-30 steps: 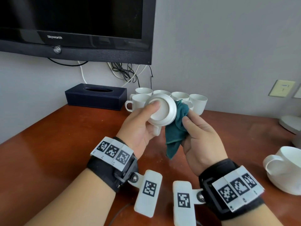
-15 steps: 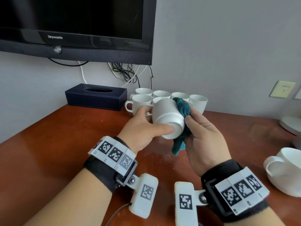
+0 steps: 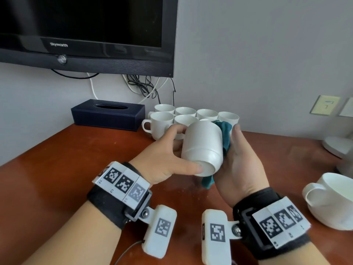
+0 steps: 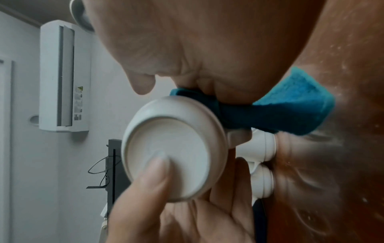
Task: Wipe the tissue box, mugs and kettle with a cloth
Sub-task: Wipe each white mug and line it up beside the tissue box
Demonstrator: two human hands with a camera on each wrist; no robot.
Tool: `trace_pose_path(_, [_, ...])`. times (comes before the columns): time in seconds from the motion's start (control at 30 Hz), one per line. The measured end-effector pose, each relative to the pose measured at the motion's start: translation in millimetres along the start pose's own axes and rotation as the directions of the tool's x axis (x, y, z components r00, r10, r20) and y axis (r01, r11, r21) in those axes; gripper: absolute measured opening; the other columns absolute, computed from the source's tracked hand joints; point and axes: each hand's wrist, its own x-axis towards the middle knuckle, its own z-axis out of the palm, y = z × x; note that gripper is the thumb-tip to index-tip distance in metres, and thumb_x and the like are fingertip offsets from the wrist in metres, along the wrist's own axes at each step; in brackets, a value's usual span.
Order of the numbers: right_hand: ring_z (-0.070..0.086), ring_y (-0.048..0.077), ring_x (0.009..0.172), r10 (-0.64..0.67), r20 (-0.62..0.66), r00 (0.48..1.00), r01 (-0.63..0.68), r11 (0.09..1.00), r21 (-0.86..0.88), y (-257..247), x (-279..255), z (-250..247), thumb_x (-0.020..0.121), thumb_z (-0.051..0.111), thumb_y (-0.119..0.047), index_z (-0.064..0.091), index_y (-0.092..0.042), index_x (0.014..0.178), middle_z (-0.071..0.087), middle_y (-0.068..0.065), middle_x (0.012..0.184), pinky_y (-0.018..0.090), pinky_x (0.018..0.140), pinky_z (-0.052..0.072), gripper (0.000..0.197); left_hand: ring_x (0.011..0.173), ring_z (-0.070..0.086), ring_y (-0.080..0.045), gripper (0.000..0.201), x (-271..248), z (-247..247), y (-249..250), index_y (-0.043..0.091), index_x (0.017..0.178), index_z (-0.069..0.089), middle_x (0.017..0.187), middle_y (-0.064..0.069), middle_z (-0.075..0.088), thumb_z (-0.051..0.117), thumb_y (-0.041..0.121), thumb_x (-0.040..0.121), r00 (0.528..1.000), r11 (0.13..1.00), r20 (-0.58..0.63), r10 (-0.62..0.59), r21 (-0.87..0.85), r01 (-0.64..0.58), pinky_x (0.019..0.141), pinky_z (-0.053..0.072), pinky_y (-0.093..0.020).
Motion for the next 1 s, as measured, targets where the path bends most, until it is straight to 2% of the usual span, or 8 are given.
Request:
trace_pose_path(0.17, [0.062, 0.032, 0.131, 0.024, 0.069, 0.997, -0.029, 0.997, 0.073, 1, 0, 7, 0.105, 0.033, -0.056, 0.054, -0.021, 0.147, 0.066, 0.013, 0.140, 0.053, 0.111, 0.045, 0.058, 0.116, 0.068, -0.007, 0.099, 3, -3, -4, 0.042, 0.136, 0.043, 0.126, 0.014, 0.070, 0.096, 0.042, 0.052, 0.990, 0.997, -0.131, 0.048, 0.060, -0.040, 0.104, 0.054, -0.040])
trace_pose_path(0.27, [0.060, 0.046, 0.127, -0.004, 0.042, 0.999, 0.005, 1.000, -0.012, 7, 2, 3, 0.110, 0.038, -0.040, 0.057, -0.014, 0.143, 0.066, 0.022, 0.136, 0.063, 0.109, 0.045, 0.046, 0.109, 0.069, -0.002, 0.087, 3, -6, -4, 0.049, 0.123, 0.042, 0.115, 0.026, 0.071, 0.093, 0.046, 0.053, 0.964, 0.995, -0.252, 0.084, 0.077, -0.066, 0.099, 0.058, -0.042])
trace_pose_path(0.37, [0.065, 0.039, 0.117, -0.038, 0.018, 0.999, 0.040, 0.990, -0.133, 13, 1, -2, 0.110, 0.041, -0.015, 0.064, -0.005, 0.130, 0.067, 0.026, 0.131, 0.050, 0.099, 0.056, 0.033, 0.112, 0.069, -0.008, 0.085, 4, -9, -5, 0.055, 0.118, 0.040, 0.120, 0.017, 0.071, 0.091, 0.056, 0.050, 0.924, 0.993, -0.367, 0.106, 0.094, -0.076, 0.099, 0.057, -0.046])
trace_pose_path(0.43, [0.067, 0.034, 0.114, -0.039, -0.009, 0.999, 0.037, 0.984, -0.174, 13, 1, -4, 0.109, 0.042, -0.010, 0.066, -0.003, 0.128, 0.069, 0.024, 0.129, 0.044, 0.095, 0.058, 0.031, 0.114, 0.067, -0.008, 0.086, 3, -9, -5, 0.056, 0.119, 0.039, 0.126, 0.015, 0.069, 0.090, 0.059, 0.050, 0.912, 0.991, -0.392, 0.121, 0.101, -0.088, 0.099, 0.056, -0.046])
trace_pose_path(0.57, [0.070, 0.035, 0.115, 0.011, -0.120, 0.993, -0.029, 0.989, -0.146, 12, 5, -9, 0.109, 0.043, -0.009, 0.066, -0.004, 0.129, 0.073, 0.021, 0.123, 0.049, 0.099, 0.056, 0.031, 0.113, 0.069, -0.007, 0.087, 2, -3, -3, 0.049, 0.124, 0.040, 0.130, 0.010, 0.067, 0.091, 0.049, 0.053, 0.922, 0.990, -0.363, 0.136, 0.027, -0.136, 0.101, 0.056, -0.046])
trace_pose_path(0.7, [0.070, 0.038, 0.115, 0.094, -0.191, 0.977, -0.100, 0.995, -0.025, 14, 7, -9, 0.109, 0.043, -0.010, 0.062, -0.002, 0.133, 0.073, 0.021, 0.122, 0.055, 0.105, 0.052, 0.032, 0.114, 0.070, -0.010, 0.086, 5, -1, -5, 0.041, 0.127, 0.043, 0.119, 0.013, 0.073, 0.089, 0.043, 0.054, 0.949, 0.984, -0.295, 0.108, -0.102, -0.144, 0.105, 0.054, -0.045])
trace_pose_path(0.87, [0.068, 0.038, 0.119, 0.161, -0.244, 0.956, -0.137, 0.984, 0.112, 10, 9, -6, 0.108, 0.047, -0.013, 0.063, -0.001, 0.133, 0.070, 0.024, 0.126, 0.051, 0.100, 0.056, 0.032, 0.121, 0.067, -0.013, 0.093, 4, 2, -8, 0.041, 0.137, 0.044, 0.131, 0.007, 0.068, 0.091, 0.049, 0.057, 0.987, 0.997, -0.137, 0.079, 0.026, -0.076, 0.109, 0.051, -0.051])
trace_pose_path(1.0, [0.075, 0.031, 0.102, 0.115, -0.279, 0.953, -0.070, 0.984, 0.167, 7, 11, -6, 0.109, 0.046, -0.014, 0.063, -0.006, 0.133, 0.072, 0.020, 0.125, 0.044, 0.076, 0.065, 0.031, 0.128, 0.062, -0.018, 0.103, 5, -1, -8, 0.045, 0.141, 0.043, 0.136, 0.010, 0.063, 0.093, 0.068, 0.054, 0.981, 0.991, -0.173, 0.091, 0.113, -0.072, 0.110, 0.048, -0.055])
